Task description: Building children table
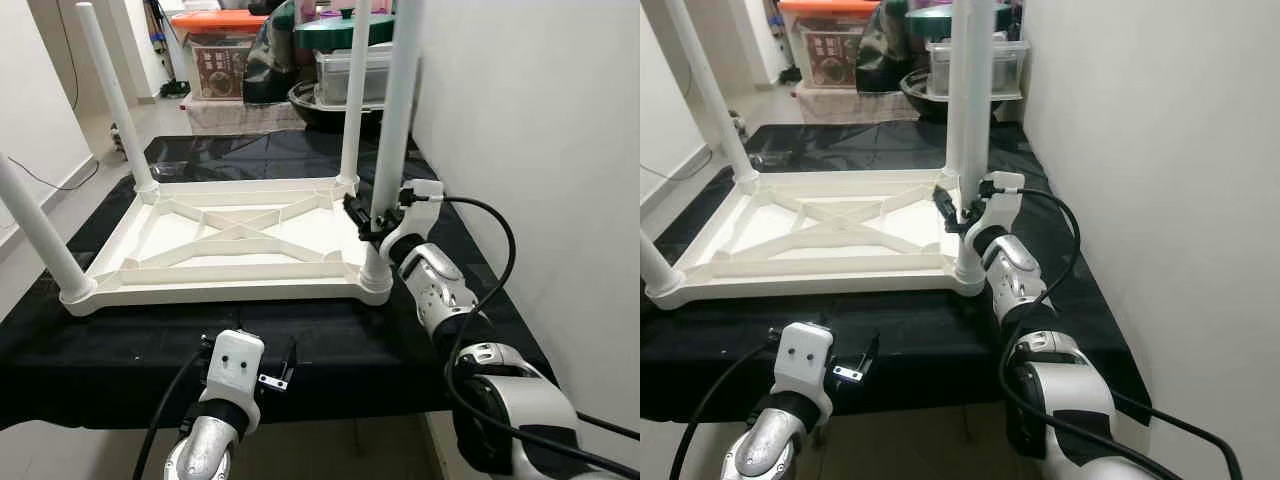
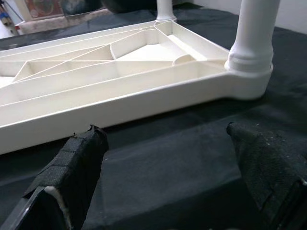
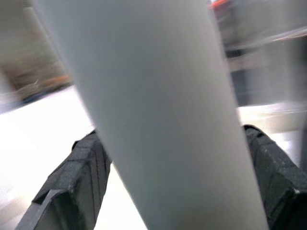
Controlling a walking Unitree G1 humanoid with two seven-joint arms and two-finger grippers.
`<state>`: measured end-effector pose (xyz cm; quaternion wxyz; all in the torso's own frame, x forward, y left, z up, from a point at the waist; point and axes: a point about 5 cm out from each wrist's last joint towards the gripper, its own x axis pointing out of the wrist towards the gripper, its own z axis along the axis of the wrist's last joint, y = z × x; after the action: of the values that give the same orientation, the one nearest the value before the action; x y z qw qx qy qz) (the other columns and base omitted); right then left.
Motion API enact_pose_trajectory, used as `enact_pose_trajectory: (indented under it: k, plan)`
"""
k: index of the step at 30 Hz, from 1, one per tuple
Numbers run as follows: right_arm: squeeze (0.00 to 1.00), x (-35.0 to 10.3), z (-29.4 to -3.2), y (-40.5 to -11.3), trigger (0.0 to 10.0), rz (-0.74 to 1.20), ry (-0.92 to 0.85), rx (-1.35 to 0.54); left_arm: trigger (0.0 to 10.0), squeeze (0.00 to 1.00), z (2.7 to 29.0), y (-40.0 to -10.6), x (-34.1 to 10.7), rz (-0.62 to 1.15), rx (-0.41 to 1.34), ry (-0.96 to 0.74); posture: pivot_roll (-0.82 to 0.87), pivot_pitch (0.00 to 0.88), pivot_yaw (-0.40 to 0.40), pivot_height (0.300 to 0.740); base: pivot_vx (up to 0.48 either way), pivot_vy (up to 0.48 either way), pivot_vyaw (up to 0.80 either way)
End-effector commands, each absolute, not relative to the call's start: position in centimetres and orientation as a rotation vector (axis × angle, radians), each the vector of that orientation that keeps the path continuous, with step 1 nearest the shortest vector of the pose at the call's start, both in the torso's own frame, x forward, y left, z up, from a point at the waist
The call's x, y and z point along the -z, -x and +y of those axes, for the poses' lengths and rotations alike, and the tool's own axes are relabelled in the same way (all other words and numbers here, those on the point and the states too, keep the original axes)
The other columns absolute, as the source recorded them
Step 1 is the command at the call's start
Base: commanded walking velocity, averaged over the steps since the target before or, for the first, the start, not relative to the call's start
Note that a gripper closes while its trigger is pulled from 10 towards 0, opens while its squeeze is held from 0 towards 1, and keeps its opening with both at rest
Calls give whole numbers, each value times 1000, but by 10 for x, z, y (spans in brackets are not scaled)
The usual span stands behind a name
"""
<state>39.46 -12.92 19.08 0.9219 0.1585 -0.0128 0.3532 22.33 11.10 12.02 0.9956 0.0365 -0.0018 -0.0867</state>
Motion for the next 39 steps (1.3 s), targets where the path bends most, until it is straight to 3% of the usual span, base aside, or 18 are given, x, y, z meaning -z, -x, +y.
enact_pose_trajectory:
  k: [1,3,10,11,12,16,19,22,23,26,28,29,30,32,34,39]
  plan:
    - [0,-190,-110,-384,10000,21,-351,-1008,10000,0,113,-225,-118,6,168,-83,-16,0,4,734,0,0,0]
    - [0,-188,-104,-372,10000,85,-259,-1254,10000,0,113,-224,-118,7,169,-85,-16,0,4,734,0,0,0]
    - [0,-189,-90,-366,10000,122,-172,-1436,10000,0,114,-224,-118,6,167,-88,-4,0,1,734,0,0,0]
    - [0,-189,-84,-366,7608,112,-148,-1444,10000,0,114,-224,-118,8,167,-90,-2,0,3,734,0,0,0]
    - [0,-189,-78,-366,0,104,-131,-1434,10000,0,114,-224,-118,9,166,-91,-2,0,3,734,0,0,0]
    - [0,-188,-69,-371,0,63,-89,-1332,10000,0,114,-223,-117,9,165,-91,1,0,-1,734,0,0,0]
    - [0,-190,-71,-382,0,16,-95,-1091,10000,0,114,-223,-117,10,164,-88,-1,0,0,734,0,0,0]
    - [0,-190,-74,-386,0,2,-109,-987,10000,0,114,-223,-117,12,164,-88,-6,0,2,734,0,0,0]
    - [0,-190,-81,-392,0,-8,-125,-816,10000,0,114,-223,-116,13,165,-89,-11,0,5,734,0,0,0]
    - [0,-188,-88,-398,0,2,-143,-651,10000,0,114,-222,-115,16,168,-88,-14,0,11,734,0,0,0]
    - [0,-183,-113,-406,0,30,-166,-241,10000,0,113,-222,-114,20,179,-89,-21,0,19,734,0,0,0]
    - [0,-183,-113,-406,0,30,-166,-241,10000,0,113,-222,-114,20,179,-89,-21,0,19,734,0,0,0]
    - [0,-178,-136,-406,0,33,-191,43,10000,0,112,-222,-115,18,182,-90,-9,0,10,734,0,0,0]
    - [0,-178,-136,-406,0,33,-191,43,10000,0,112,-222,-115,18,182,-90,-9,0,10,734,0,0,0]
    - [0,-167,-164,-397,0,43,-277,403,10000,0,113,-223,-116,14,179,-89,-6,0,11,734,0,0,0]
    - [0,-169,-159,-395,0,18,-321,414,10000,0,112,-222,-115,18,181,-89,-6,0,11,734,0,0,0]
